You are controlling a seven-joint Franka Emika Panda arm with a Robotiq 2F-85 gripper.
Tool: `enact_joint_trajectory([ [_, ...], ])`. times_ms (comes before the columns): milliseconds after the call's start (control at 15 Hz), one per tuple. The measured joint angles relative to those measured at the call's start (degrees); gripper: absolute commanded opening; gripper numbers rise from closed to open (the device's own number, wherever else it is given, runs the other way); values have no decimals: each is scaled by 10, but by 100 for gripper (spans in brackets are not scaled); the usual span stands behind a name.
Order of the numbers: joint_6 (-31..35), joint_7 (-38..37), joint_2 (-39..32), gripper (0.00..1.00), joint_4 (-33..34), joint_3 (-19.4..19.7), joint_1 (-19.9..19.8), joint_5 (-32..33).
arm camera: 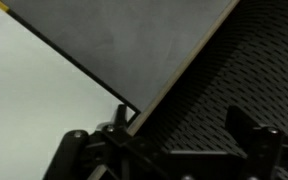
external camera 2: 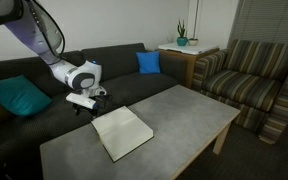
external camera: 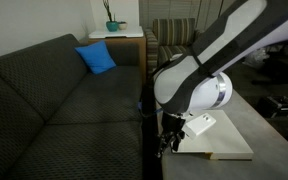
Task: Close the book
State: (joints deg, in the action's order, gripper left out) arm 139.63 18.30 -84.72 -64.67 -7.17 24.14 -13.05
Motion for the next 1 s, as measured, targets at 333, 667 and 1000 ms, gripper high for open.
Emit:
enact_joint_trajectory([
  [333, 0, -31, 0, 100, -9, -10, -14, 49],
  [667, 4, 21, 2, 100, -8, -14, -16, 26],
  [1000, 65, -10, 10, 100, -12, 5, 0, 45],
])
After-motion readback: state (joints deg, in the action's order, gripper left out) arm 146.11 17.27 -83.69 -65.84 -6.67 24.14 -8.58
